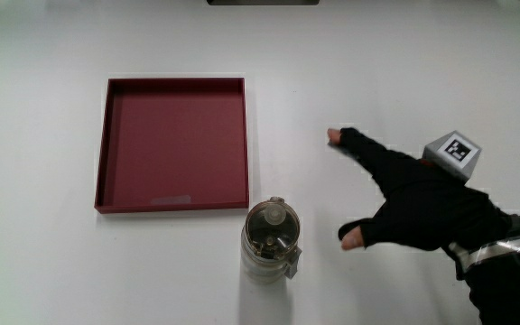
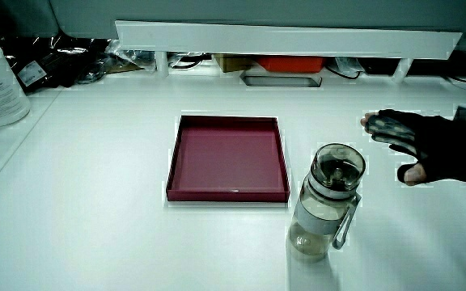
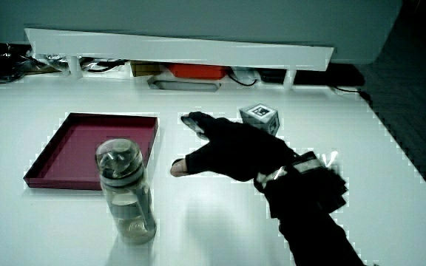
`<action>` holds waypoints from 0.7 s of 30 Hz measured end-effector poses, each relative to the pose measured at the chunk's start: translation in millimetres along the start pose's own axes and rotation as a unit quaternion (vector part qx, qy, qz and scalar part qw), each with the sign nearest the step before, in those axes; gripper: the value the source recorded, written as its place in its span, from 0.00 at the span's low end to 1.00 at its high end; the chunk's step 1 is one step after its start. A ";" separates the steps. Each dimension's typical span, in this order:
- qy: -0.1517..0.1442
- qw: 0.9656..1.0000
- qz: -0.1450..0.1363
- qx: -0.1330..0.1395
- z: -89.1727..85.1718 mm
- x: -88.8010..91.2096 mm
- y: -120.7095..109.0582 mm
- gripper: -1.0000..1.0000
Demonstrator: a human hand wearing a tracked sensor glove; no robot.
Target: Pick bottle
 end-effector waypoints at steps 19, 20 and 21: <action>0.005 0.996 -0.030 -0.083 -54.8 19.4 34.5 0.50; 0.000 0.996 -0.037 -0.083 -56.6 22.2 36.4 0.50; 0.005 0.996 -0.029 -0.089 -58.9 25.0 38.8 0.50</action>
